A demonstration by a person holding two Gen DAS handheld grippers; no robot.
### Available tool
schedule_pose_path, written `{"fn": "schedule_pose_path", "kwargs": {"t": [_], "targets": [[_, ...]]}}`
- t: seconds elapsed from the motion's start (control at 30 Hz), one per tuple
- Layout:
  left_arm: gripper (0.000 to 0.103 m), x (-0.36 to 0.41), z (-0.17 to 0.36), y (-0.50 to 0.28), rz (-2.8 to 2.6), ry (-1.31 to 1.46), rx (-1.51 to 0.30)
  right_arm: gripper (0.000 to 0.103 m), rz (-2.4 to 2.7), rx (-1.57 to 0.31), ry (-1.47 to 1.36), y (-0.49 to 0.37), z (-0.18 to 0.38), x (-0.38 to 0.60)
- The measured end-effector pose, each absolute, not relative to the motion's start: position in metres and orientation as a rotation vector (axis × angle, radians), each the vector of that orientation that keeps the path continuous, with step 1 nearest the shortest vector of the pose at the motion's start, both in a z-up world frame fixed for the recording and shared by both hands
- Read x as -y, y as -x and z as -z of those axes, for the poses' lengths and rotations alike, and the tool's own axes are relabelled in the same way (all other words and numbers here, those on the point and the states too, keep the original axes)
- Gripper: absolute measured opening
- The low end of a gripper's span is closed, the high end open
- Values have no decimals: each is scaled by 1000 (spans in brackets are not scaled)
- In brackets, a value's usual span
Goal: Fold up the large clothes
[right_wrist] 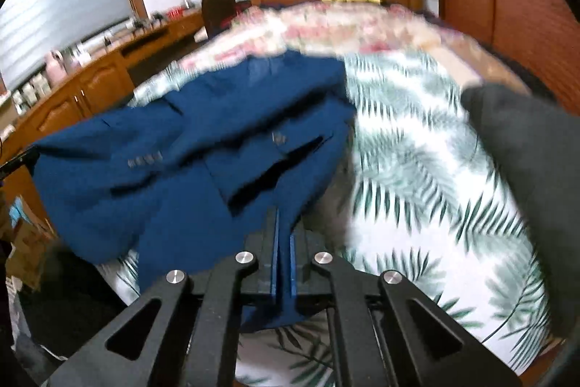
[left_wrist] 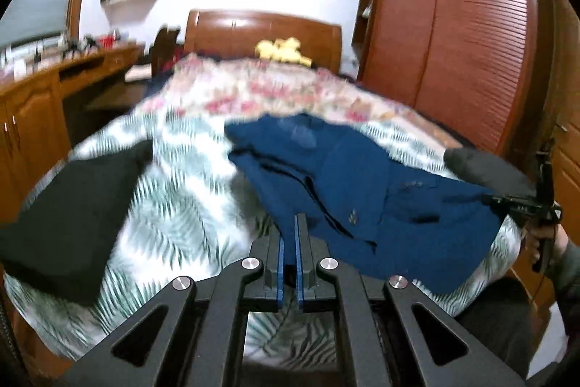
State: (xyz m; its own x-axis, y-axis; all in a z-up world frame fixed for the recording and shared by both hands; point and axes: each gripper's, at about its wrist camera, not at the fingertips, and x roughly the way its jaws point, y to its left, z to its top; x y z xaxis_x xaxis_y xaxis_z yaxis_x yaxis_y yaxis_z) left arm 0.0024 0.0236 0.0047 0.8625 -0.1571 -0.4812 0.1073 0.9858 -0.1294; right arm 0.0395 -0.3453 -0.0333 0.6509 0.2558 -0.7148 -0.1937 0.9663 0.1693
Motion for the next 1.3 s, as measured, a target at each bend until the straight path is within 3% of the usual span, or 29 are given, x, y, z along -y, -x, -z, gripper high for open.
{"fn": "schedule_pose_path", "kwargs": {"t": [0.43,0.77,0.93,1.3], "targets": [[4,1,-142,43,155,18,-257,4,-304,-486,-84,-1,-135,332],[4,10,-192,91,175,-29,-142,4,-332,-349,-83,50,-217,345],[4,9,-158,41,157,-39,-219,4,-314,-382,-51,26,-202,344],[4,-15,-65,-92,78,-10,-456,4,-187,-599,-1,-103,-74,338]]}}
